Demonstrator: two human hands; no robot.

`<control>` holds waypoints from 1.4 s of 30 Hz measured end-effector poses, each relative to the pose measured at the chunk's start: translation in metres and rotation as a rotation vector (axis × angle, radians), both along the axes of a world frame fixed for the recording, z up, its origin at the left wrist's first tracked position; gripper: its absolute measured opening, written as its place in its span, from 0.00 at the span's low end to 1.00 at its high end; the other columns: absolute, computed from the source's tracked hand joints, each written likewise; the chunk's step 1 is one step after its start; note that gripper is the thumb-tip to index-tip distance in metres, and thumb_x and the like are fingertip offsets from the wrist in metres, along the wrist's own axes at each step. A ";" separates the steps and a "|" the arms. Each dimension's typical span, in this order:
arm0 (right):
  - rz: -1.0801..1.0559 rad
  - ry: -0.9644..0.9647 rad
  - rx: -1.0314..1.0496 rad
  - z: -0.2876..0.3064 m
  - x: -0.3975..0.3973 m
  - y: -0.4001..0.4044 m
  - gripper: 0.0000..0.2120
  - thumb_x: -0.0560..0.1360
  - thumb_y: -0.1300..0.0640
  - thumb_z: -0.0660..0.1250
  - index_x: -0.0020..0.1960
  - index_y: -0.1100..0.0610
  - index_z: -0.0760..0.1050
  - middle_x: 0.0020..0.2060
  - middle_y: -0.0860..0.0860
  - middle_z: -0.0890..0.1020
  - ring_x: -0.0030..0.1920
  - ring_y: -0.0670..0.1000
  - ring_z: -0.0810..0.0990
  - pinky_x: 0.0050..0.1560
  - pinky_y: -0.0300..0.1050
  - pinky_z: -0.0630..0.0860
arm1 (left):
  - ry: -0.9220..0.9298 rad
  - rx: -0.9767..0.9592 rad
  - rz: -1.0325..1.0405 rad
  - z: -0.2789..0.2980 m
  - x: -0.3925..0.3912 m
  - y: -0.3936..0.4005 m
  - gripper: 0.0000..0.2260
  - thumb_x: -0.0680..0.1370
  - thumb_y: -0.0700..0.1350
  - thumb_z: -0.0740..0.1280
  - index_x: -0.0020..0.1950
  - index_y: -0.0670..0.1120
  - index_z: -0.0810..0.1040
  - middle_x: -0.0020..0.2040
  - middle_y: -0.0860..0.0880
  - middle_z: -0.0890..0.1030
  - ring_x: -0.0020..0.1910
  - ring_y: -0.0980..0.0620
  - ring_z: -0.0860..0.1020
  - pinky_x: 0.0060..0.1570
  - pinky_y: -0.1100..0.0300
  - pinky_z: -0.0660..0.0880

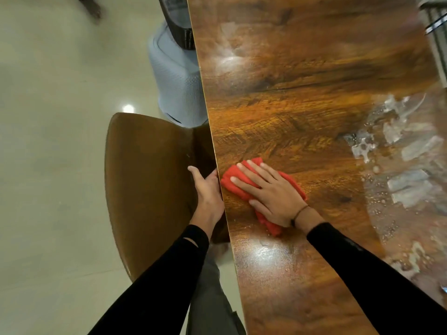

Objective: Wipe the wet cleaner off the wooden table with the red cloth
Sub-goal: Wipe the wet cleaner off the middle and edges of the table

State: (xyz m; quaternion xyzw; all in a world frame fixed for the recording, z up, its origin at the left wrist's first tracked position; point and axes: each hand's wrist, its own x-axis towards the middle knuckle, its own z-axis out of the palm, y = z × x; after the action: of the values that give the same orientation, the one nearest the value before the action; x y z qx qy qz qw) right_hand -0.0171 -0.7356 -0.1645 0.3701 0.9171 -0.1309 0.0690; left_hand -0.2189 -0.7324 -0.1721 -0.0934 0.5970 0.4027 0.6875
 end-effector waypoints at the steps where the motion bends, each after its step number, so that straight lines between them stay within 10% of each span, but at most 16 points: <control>1: -0.014 -0.001 -0.017 0.002 0.012 -0.002 0.34 0.89 0.44 0.53 0.92 0.44 0.46 0.91 0.51 0.45 0.91 0.56 0.43 0.89 0.61 0.46 | -0.006 0.013 -0.012 0.001 0.001 0.000 0.51 0.79 0.80 0.37 0.72 0.46 0.82 0.67 0.38 0.86 0.68 0.38 0.82 0.70 0.40 0.77; 9: -0.519 -0.019 0.062 0.000 -0.021 0.050 0.34 0.88 0.47 0.53 0.92 0.48 0.49 0.91 0.55 0.49 0.90 0.60 0.47 0.89 0.63 0.49 | 0.025 0.063 -0.088 -0.001 0.004 -0.002 0.48 0.81 0.78 0.37 0.81 0.46 0.74 0.75 0.41 0.80 0.75 0.38 0.77 0.79 0.36 0.69; 19: 0.113 -0.021 -0.007 -0.007 0.016 -0.122 0.37 0.87 0.44 0.55 0.91 0.44 0.45 0.91 0.53 0.44 0.91 0.60 0.44 0.89 0.60 0.39 | 0.072 0.110 -0.168 0.009 0.005 -0.026 0.39 0.85 0.73 0.48 0.73 0.43 0.79 0.70 0.37 0.83 0.71 0.37 0.80 0.76 0.38 0.73; 23: 0.262 -0.048 -0.039 -0.005 0.059 -0.142 0.37 0.86 0.43 0.56 0.91 0.43 0.46 0.91 0.52 0.45 0.91 0.58 0.43 0.88 0.59 0.38 | 0.066 0.109 -0.194 0.010 0.023 -0.078 0.34 0.88 0.69 0.45 0.68 0.47 0.81 0.65 0.40 0.86 0.63 0.42 0.85 0.57 0.48 0.81; 31: -0.201 -0.016 0.003 0.008 0.080 -0.045 0.37 0.85 0.46 0.55 0.91 0.43 0.47 0.91 0.53 0.49 0.91 0.59 0.48 0.88 0.67 0.52 | -0.028 0.095 -0.091 -0.008 0.037 -0.155 0.45 0.83 0.76 0.39 0.81 0.48 0.74 0.63 0.46 0.88 0.55 0.51 0.89 0.52 0.51 0.79; 34: -0.367 -0.019 0.057 0.004 0.048 -0.037 0.35 0.86 0.47 0.53 0.91 0.45 0.48 0.91 0.53 0.49 0.91 0.59 0.47 0.89 0.64 0.49 | -0.026 0.133 -0.084 -0.011 0.034 -0.158 0.48 0.81 0.77 0.38 0.80 0.46 0.75 0.67 0.43 0.87 0.66 0.42 0.85 0.70 0.43 0.78; 42: 0.070 -0.021 0.042 -0.008 0.034 -0.182 0.38 0.86 0.45 0.56 0.92 0.45 0.44 0.91 0.54 0.46 0.91 0.60 0.44 0.89 0.62 0.44 | 0.077 0.112 -0.135 -0.007 0.042 -0.172 0.42 0.85 0.73 0.41 0.76 0.46 0.79 0.69 0.41 0.85 0.67 0.41 0.84 0.68 0.43 0.79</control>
State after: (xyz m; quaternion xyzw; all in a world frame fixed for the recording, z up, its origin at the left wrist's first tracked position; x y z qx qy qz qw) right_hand 0.0170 -0.9171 -0.1726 0.3404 0.9313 -0.1053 0.0757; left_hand -0.1772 -0.9041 -0.1791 0.0012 0.6048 0.3913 0.6936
